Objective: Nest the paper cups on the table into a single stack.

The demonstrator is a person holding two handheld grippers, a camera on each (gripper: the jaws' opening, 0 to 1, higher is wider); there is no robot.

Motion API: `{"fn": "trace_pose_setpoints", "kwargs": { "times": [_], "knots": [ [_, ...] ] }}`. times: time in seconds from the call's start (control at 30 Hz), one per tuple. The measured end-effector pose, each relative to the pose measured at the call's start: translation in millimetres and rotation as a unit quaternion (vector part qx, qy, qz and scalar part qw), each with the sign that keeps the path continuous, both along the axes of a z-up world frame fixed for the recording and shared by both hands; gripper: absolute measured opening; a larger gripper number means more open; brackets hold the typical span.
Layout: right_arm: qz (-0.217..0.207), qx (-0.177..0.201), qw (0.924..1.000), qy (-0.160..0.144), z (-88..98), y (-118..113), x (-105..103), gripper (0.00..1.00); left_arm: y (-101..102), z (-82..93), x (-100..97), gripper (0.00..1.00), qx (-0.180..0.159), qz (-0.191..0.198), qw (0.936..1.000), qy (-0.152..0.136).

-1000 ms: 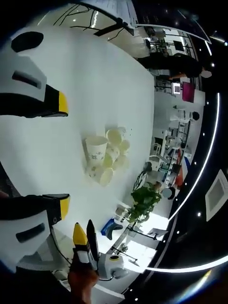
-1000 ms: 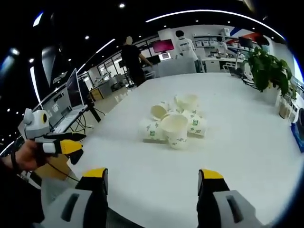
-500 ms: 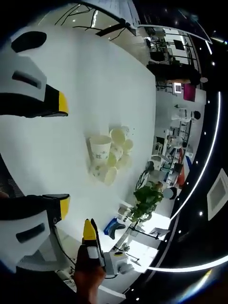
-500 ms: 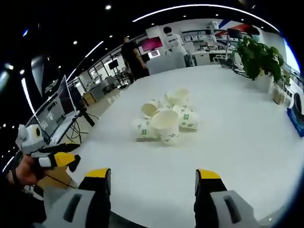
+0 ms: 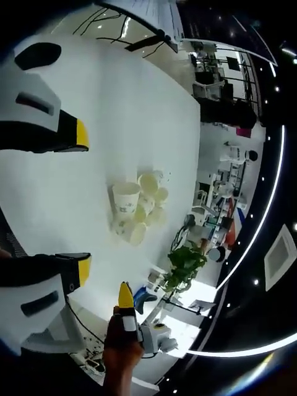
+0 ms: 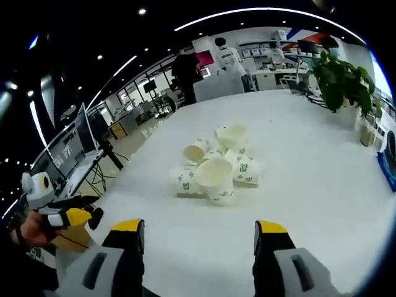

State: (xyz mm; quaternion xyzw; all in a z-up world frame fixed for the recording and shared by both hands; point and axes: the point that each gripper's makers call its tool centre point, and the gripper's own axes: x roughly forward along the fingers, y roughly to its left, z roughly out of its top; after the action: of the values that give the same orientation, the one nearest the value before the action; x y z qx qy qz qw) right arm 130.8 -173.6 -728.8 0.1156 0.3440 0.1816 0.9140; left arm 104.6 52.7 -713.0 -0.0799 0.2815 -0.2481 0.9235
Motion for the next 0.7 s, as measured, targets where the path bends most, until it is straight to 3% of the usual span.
{"fn": "trace_pose_setpoints", "kwargs": {
  "times": [0.17,0.43,0.7],
  "knots": [
    [-0.014,0.021,0.9996,0.008,3.9,-6.6,18.6,0.70,2.6,-1.1,-4.4,0.65,-0.001,0.006,1.0000,0.002],
    [-0.030,0.029,0.9987,0.029,2.0,-11.3,34.5,0.70,8.5,-2.4,-6.5,0.65,-0.006,0.015,0.9999,0.001],
    [-0.038,0.036,0.9968,0.060,-5.6,-17.5,63.2,0.70,10.3,0.9,-3.5,0.66,-0.011,0.019,0.9997,-0.004]
  ]
}}
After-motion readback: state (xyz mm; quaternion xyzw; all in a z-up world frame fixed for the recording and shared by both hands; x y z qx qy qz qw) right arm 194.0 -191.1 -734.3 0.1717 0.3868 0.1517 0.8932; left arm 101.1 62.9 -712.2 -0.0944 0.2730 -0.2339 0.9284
